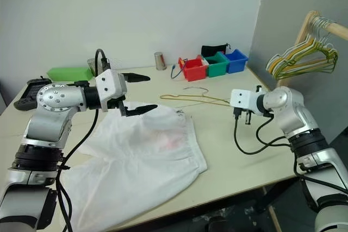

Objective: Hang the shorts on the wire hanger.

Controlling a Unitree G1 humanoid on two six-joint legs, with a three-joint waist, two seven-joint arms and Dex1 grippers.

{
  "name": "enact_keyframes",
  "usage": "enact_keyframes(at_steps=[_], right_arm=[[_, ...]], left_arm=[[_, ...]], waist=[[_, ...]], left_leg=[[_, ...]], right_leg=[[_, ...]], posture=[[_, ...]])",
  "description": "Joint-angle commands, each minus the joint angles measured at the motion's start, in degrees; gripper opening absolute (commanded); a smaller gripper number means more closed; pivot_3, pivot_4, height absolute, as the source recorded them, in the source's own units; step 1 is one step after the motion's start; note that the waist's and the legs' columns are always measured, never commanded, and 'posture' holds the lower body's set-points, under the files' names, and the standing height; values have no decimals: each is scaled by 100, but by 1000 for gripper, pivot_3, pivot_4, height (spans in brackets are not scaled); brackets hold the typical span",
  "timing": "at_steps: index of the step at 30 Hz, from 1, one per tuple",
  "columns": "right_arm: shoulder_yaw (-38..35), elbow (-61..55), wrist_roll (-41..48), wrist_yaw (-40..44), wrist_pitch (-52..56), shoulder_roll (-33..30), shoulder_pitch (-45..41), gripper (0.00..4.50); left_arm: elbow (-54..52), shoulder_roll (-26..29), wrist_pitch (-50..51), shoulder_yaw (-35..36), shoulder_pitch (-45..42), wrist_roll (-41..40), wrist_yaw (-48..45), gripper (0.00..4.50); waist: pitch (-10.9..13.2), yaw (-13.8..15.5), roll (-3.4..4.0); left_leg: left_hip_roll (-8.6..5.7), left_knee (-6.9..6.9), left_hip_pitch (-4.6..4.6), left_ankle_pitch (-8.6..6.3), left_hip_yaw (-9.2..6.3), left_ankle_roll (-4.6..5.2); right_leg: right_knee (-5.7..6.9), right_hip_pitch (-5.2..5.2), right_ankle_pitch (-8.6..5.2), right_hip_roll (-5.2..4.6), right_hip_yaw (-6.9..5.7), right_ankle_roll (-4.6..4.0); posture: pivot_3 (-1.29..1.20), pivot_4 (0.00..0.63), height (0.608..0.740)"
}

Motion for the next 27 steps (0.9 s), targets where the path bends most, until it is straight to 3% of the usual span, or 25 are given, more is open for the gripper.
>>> enact_keyframes(at_steps=[1, 5, 9, 18, 27], right_arm=[[-423, -71, 791, 1220, 1133, -645, 561, 0], [-526, -665, 1805, 2465, 3058, -1183, 1157, 0], [-415, -1095, 2932, 2852, 4312, -1835, 1845, 0], [-145, -1407, 4090, 2766, 5402, -2421, 2712, 0], [-256, -2152, 4631, 2108, 5715, -1923, 2951, 0]], left_arm=[[-1301, -68, 1455, 700, 1027, -812, 616, 4479], [-2596, -296, 2127, 920, 2235, -1251, 1070, 4479], [-3334, -443, 2288, 919, 3105, -1291, 1381, 4479], [-3834, -549, 2528, 980, 3549, -1493, 1829, 4479], [-3816, -420, 2575, 1162, 3874, -1602, 1772, 4479]], waist=[[-1, 68, 1], [2, 126, -1], [0, 183, 3], [3, 414, 1], [17, 420, 1]], left_leg=[[1, -3, 1, -2, -1, 3], [2, 3, 6, -19, -4, 32], [0, 8, 24, -19, 0, 32], [-11, 6, 49, -19, 23, 32], [-1, 4, 28, -19, 21, 31]], right_leg=[[-5, 1, -1, 0, 2, 1], [-5, 10, -17, -5, 6, 27], [-5, 30, -18, -1, 3, 31], [-9, 54, -23, 26, -3, 27], [-13, 46, -24, 46, -3, 25]], posture=[[-58, 9, 740], [-46, 14, 740], [-30, 18, 740], [-5, 27, 740], [-6, 31, 740]])
